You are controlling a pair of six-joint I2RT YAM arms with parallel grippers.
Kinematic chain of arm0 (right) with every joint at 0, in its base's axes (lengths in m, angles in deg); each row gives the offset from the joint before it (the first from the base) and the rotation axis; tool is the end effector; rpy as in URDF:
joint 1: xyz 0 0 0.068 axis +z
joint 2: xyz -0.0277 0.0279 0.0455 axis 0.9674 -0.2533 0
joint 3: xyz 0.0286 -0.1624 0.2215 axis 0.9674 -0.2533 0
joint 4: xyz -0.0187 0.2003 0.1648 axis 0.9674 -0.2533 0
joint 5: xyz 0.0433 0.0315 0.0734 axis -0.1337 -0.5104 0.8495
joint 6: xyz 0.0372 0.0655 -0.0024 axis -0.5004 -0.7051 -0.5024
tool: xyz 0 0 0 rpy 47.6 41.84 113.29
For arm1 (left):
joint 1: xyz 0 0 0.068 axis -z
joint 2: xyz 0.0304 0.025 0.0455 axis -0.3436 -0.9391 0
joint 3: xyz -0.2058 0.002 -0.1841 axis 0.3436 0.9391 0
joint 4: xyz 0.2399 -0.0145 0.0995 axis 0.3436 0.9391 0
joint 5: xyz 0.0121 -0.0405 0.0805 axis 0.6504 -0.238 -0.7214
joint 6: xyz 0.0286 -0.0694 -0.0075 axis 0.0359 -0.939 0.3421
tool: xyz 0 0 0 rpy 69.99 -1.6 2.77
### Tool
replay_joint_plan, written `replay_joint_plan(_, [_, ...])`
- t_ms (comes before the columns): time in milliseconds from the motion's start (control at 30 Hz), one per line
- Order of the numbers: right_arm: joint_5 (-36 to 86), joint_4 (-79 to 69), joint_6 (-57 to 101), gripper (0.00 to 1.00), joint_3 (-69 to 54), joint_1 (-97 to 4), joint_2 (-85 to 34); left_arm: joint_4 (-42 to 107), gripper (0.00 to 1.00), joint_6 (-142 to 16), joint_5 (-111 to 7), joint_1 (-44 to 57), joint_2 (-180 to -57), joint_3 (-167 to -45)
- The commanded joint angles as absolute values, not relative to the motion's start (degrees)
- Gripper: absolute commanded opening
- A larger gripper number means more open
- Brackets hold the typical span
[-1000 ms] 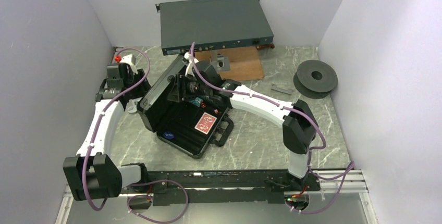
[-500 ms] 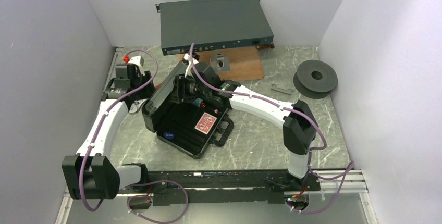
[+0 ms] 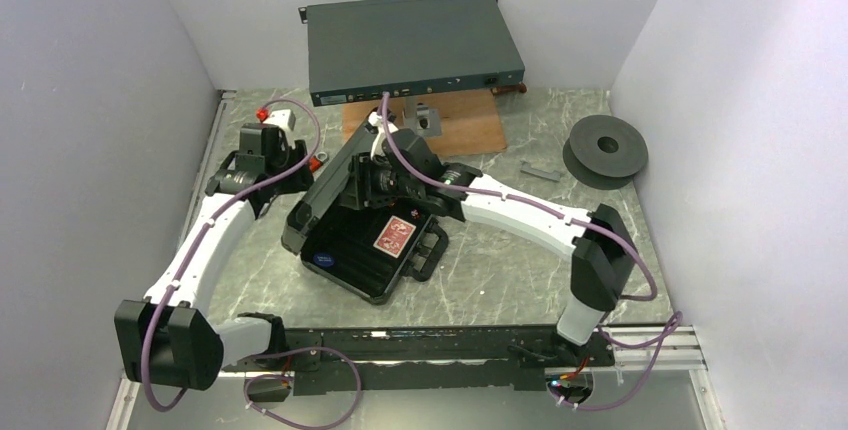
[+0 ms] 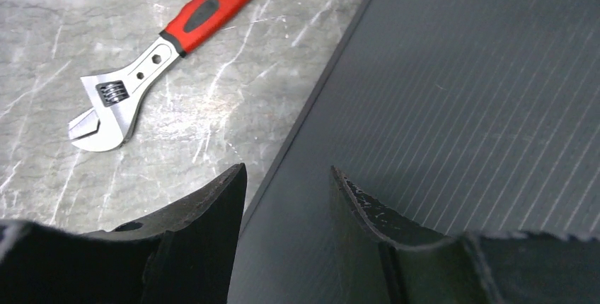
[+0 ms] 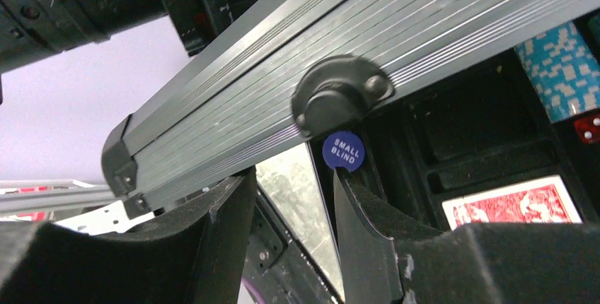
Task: Pack up texas hold em set
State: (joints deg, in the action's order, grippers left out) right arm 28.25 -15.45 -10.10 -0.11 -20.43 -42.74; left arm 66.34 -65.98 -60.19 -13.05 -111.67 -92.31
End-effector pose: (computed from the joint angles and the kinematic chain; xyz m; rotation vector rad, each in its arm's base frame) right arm 0.2396 0.3610 0.3094 -0.4391 2.2057 1.1556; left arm 0.2711 -0.0338 0.2875 -0.1408 2.3050 -0.1937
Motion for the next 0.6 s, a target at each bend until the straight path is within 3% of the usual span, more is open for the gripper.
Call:
replay_joint_plan(0, [26.0, -13.8, -11.4, 0.47, -3.5, -19.6, -37.2, 66.1, 0.52, -67.1, -57.4, -11.8, -109.7, -92.2])
replay_joint_plan(567, [24.6, -12.6, -13.3, 0.48, -20.6, -19.0, -29.2, 62.8, 0.50, -73.5, -51.8, -4.9, -105.4, -81.6])
